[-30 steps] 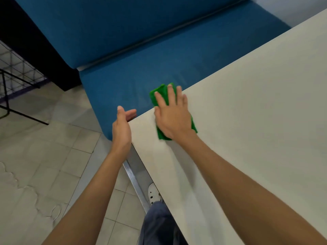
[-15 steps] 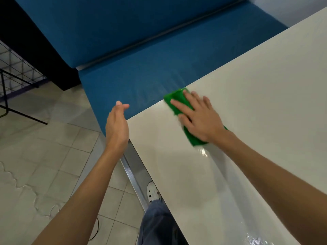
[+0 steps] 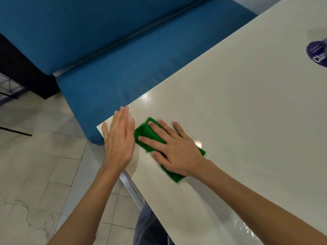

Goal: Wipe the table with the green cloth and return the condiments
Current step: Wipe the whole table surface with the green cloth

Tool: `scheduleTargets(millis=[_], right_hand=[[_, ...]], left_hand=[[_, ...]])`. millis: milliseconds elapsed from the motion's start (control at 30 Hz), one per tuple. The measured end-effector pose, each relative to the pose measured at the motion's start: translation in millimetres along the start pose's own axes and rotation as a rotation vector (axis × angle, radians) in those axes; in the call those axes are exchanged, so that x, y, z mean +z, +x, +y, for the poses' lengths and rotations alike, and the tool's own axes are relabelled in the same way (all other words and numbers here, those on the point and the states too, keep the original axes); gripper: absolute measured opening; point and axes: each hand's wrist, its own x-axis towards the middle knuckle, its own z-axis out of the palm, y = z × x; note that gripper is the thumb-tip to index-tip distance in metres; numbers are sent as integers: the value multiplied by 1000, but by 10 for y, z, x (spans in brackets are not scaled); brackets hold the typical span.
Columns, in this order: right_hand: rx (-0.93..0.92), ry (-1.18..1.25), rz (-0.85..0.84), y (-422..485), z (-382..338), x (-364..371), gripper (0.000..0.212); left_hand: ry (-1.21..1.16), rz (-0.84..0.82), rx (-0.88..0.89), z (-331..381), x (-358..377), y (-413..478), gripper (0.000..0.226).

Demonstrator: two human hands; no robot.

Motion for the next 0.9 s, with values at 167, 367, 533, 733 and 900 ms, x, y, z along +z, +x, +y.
scheduleTargets(millis=[167, 367, 533, 733, 900], right_hand=[[267, -19, -18, 304, 861, -268, 53], [553, 1, 101, 626, 417, -81, 51], [81, 56, 14, 93, -3, -3, 50], [74, -7, -17, -382, 724, -239, 49], [377, -41, 19, 2, 1107, -323, 50]], left_hand=[[271, 31, 73, -88, 129, 17, 53], [252, 55, 50, -85, 148, 0, 48], [231, 63, 77, -125, 116, -3, 45], [226, 70, 61, -68, 140, 11, 46], [242, 65, 49, -54, 163, -10, 47]])
